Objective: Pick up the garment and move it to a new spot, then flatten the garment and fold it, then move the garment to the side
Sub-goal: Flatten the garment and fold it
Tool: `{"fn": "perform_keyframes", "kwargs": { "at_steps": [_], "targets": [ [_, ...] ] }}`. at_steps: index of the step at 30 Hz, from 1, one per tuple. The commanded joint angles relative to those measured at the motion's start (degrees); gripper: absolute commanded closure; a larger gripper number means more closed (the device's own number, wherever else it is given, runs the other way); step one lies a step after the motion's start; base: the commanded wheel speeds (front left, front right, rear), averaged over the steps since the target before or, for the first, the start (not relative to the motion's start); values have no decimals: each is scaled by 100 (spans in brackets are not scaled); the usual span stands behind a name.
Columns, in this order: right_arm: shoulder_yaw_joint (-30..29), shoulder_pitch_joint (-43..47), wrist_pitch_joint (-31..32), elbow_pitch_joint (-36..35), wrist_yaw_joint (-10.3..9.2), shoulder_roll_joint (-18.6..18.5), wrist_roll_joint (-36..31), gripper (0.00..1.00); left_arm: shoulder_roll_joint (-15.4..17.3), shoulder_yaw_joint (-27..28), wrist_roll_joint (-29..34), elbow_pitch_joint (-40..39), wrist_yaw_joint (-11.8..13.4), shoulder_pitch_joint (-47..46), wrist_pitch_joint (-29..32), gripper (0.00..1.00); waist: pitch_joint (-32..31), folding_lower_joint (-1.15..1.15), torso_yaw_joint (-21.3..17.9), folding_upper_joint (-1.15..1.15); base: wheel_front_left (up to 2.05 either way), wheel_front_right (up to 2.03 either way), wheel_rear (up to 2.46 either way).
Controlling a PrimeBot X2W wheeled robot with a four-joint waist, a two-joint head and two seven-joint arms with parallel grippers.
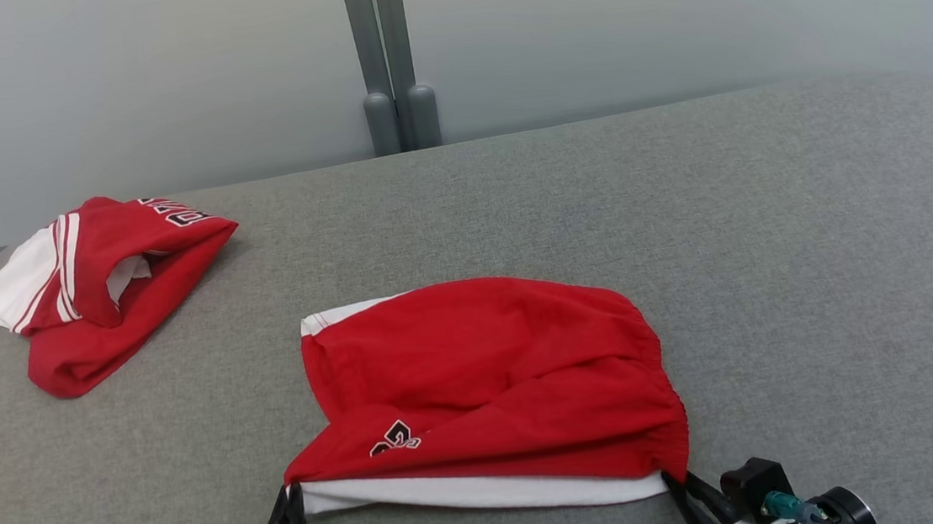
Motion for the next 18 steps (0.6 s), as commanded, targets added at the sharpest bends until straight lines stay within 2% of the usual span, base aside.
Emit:
{"fn": "perform_keyframes", "kwargs": {
  "at_steps": [1, 7, 11, 18],
  "targets": [
    [18, -85, -17, 48, -2, -32, 80, 100, -5, 33, 70, 0, -24, -21, -20, 100, -9, 0, -10, 0, 0, 0, 0],
    [-84, -140, -17, -353, -2, -67, 453, 100, -42, 156, 71, -232, -99, 3, -20, 100, -76, 0, -51, 0, 0, 0, 0],
    [-132, -127, -17, -1030, -2, -140, 871, 100, -71, 281, -65, -601, -218, 3, -20, 100, -174, 0, -108, 0, 0, 0, 0],
    [-251, -232, -18, -2357, -2, -429, 1260, 100, -116, 434, -153, -1772, -322, -158, -19, 100, -412, 0, -211, 0, 0, 0, 0]
  ]
}}
